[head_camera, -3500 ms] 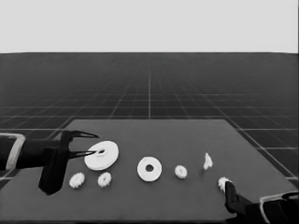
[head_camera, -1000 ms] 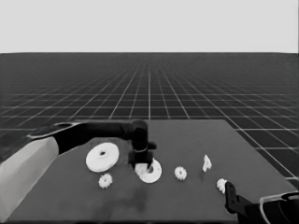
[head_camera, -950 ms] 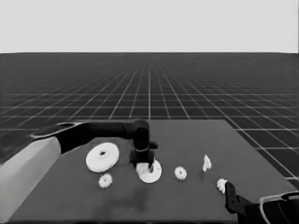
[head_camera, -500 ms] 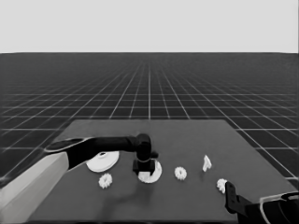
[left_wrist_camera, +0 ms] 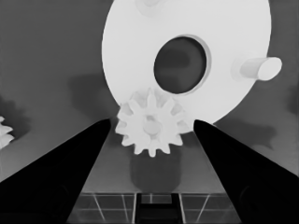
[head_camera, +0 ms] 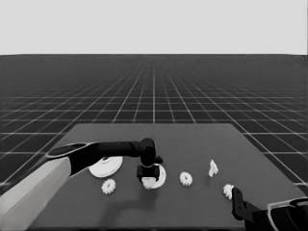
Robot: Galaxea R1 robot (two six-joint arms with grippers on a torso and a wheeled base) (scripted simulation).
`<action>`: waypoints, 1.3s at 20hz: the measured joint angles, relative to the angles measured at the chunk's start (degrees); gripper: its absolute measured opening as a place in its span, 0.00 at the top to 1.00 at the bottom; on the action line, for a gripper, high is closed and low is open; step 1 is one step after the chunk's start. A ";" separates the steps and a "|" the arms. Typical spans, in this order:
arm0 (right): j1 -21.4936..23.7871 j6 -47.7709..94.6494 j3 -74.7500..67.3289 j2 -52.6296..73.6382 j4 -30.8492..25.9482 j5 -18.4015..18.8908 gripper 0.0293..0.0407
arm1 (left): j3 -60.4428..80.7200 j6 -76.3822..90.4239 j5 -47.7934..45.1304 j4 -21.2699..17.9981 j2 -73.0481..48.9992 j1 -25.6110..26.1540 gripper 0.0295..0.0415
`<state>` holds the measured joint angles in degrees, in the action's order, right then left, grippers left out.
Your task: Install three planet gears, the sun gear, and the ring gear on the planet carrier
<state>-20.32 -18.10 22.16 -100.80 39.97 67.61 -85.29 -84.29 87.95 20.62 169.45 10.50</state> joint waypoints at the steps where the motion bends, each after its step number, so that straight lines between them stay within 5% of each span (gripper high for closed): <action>1: 0.00 0.00 0.00 0.00 0.00 0.00 0.19 | 0.00 0.00 0.00 0.00 0.00 0.00 0.25; 4: 0.00 0.00 0.00 0.00 0.00 0.00 0.19 | 0.00 0.00 0.00 0.00 0.00 0.00 0.25; 8: 0.00 0.00 0.00 0.00 0.00 0.00 0.19 | 5.31 -3.84 1.79 -8.41 -1.03 -8.58 0.25; 13: 0.00 0.00 0.00 0.00 0.00 0.00 0.19 | 5.56 -4.06 1.79 -9.61 -1.06 -9.71 0.25; 18: 0.00 0.00 0.00 0.00 0.00 0.00 0.19 | 24.63 5.82 -0.25 -9.43 -30.11 -9.37 0.25; 24: 0.00 0.00 0.00 0.00 0.00 0.00 0.19 | 24.33 9.52 -1.04 -9.57 -33.63 -9.34 0.25; 26: 0.00 0.00 0.00 0.00 0.00 0.00 0.19 | 20.25 11.58 -4.06 -1.24 -32.28 -0.59 0.25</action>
<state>-20.32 -18.10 22.16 -100.80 39.97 67.61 -65.04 -72.71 83.89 19.37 137.16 9.91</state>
